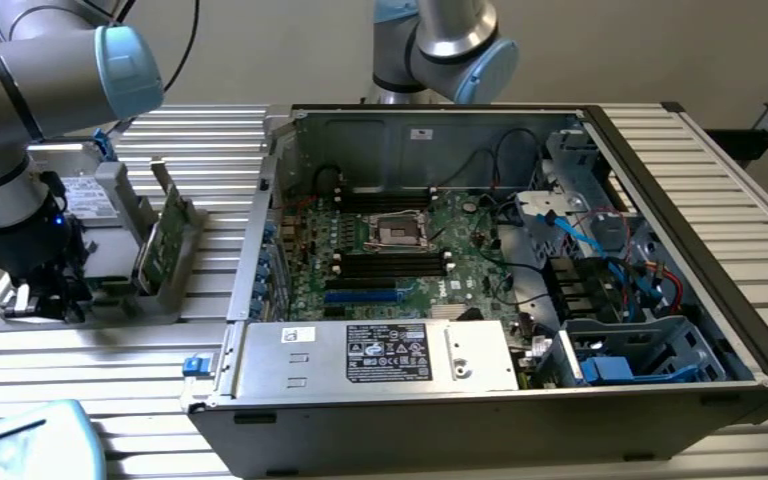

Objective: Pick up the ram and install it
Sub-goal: 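Pick up the ram and move it above insertion slot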

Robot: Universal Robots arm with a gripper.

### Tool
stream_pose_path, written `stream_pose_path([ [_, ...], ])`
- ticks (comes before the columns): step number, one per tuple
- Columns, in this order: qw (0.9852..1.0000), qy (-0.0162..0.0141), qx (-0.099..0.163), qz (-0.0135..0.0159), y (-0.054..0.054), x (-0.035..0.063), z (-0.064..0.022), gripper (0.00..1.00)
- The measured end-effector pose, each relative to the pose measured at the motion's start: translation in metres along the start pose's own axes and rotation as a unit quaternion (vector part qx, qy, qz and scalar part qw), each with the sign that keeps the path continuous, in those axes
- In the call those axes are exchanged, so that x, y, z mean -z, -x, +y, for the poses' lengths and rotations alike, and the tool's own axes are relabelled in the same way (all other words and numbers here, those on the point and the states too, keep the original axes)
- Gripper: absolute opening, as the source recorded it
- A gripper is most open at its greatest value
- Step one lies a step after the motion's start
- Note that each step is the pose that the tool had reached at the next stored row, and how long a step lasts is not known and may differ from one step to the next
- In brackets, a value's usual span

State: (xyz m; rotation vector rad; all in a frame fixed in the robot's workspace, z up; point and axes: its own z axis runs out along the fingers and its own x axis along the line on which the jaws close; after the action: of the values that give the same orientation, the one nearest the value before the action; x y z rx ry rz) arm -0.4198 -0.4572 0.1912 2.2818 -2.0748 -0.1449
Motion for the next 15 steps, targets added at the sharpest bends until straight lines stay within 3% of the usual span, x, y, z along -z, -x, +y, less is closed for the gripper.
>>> stream_pose_path([
  [4, 1.0, -0.0001, 0.0, -0.0001, 0.0, -0.0001, 0.0, 0.35],
  [8, 1.0, -0.0001, 0.0, -0.0001, 0.0, -0.0001, 0.0, 0.16],
  [15, 1.0, -0.0001, 0.0, -0.0001, 0.0, -0.0001, 0.0, 0.14],
])
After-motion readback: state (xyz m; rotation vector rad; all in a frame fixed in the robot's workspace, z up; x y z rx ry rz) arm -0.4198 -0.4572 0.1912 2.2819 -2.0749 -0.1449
